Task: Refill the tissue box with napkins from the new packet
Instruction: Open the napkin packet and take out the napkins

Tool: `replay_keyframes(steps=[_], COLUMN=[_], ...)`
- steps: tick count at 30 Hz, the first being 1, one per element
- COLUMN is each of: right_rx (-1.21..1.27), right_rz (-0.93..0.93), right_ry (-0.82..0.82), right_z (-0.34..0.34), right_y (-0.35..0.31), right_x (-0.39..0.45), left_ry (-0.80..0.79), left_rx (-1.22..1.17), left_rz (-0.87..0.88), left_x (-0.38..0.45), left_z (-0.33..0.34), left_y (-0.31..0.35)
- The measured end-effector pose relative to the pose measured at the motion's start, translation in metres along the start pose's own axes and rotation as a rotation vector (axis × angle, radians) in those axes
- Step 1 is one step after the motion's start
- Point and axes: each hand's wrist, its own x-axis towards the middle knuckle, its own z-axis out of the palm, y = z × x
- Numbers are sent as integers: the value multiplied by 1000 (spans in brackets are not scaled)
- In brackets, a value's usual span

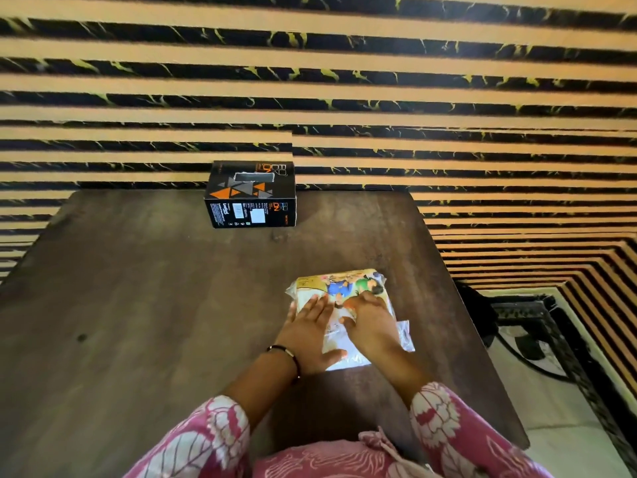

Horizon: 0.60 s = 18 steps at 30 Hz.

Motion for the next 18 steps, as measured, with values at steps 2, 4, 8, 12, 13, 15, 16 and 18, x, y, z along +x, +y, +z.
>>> replay_keyframes(steps=[2, 4, 8, 12, 13, 15, 16, 18], right_rx=[-29, -43, -5, 36, 23, -4, -11, -19], right_rz=[7, -2, 13, 18, 21, 37, 46, 65], right_ry=[12, 23, 75, 71, 68, 58, 57, 63], right_z=[4, 8, 7, 9, 10, 12, 13, 13], right_y=[1, 2, 1, 5, 6, 6, 6, 2], right_x=[3, 7, 11, 11, 11, 10, 10, 10], left_ry=[4, 10, 22, 15, 12, 7, 6, 7], left_rx=[-23, -26, -7, -3, -2, 2, 5, 6], left_rz=[-16, -32, -48, -63, -65, -66, -68, -75], left_x=[1, 2, 1, 1, 1, 0, 0, -1], left_z=[-2, -3, -3, -5, -5, -6, -6, -5], left_y=[3, 3, 3, 6, 6, 7, 8, 9])
